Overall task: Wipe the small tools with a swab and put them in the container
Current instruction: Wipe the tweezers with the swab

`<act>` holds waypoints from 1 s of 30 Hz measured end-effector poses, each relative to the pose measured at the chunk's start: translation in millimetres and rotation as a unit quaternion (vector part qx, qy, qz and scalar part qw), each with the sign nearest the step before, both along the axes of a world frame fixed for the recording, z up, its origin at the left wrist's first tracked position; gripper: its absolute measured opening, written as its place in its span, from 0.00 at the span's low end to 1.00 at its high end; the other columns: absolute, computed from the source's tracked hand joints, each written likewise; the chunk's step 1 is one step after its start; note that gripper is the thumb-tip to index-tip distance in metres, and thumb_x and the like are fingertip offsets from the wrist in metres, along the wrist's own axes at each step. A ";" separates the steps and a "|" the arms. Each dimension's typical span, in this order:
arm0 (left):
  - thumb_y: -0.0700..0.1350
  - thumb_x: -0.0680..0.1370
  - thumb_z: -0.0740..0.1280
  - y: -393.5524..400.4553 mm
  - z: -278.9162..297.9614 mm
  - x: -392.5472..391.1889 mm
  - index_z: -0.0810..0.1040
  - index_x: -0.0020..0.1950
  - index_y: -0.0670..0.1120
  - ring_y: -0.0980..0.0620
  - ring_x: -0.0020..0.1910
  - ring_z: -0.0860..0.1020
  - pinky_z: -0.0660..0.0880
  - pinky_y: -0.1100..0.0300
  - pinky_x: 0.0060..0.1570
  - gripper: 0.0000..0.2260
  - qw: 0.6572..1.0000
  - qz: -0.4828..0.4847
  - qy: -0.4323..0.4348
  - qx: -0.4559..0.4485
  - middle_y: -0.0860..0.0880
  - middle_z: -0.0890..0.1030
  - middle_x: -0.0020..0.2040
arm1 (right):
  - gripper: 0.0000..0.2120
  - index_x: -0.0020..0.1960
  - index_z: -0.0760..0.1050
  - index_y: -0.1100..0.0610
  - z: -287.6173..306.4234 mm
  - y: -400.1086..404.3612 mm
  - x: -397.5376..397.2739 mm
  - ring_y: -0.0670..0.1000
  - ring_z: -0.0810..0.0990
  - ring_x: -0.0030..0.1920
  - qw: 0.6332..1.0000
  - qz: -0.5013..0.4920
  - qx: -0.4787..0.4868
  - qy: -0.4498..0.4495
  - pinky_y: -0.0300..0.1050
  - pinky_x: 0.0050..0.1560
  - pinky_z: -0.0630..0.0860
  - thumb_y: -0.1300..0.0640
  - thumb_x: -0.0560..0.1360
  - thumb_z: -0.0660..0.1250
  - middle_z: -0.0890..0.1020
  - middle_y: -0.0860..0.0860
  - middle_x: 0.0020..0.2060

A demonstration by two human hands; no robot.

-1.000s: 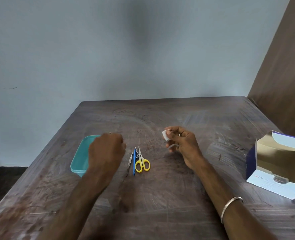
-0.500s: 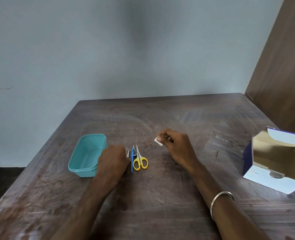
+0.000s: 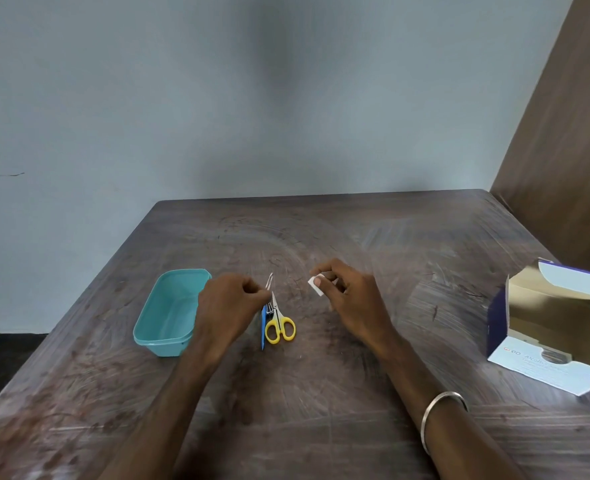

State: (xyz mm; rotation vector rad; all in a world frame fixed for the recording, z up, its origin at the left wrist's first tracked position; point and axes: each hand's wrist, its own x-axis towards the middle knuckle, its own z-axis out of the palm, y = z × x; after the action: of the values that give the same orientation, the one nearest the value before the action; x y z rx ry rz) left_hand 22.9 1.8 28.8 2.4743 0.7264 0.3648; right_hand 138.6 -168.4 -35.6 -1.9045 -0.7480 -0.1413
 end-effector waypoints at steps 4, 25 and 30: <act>0.45 0.74 0.74 -1.6 -3.6 11.6 0.84 0.38 0.49 0.56 0.32 0.81 0.73 0.65 0.29 0.05 0.987 -0.011 -0.092 -0.131 0.53 0.84 0.34 | 0.08 0.52 0.85 0.50 -1.4 0.6 1.4 0.34 0.78 0.38 1.000 -0.015 -0.007 -0.022 0.26 0.38 0.69 0.61 0.78 0.70 0.84 0.44 0.44; 0.45 0.71 0.76 -15.9 -30.4 54.5 0.84 0.52 0.39 0.46 0.36 0.81 0.77 0.59 0.31 0.13 0.851 -0.118 -0.180 -0.478 0.40 0.85 0.40 | 0.05 0.48 0.83 0.45 16.0 -2.3 -8.2 0.42 0.77 0.25 0.985 0.017 0.101 0.136 0.33 0.28 0.70 0.55 0.76 0.72 0.84 0.41 0.30; 0.44 0.74 0.75 -12.7 -33.6 53.5 0.85 0.54 0.43 0.48 0.35 0.80 0.76 0.58 0.32 0.10 0.861 -0.127 -0.210 -0.446 0.43 0.86 0.41 | 0.04 0.49 0.86 0.51 10.5 -1.8 -6.5 0.44 0.80 0.28 0.989 0.006 0.072 0.126 0.40 0.32 0.77 0.55 0.76 0.73 0.86 0.47 0.36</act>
State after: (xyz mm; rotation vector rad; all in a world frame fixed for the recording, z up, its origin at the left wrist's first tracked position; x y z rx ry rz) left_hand 76.4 -10.9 -4.9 1.4988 0.2659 0.3445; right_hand 132.2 -170.2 -25.2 -1.7399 -0.5624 0.0519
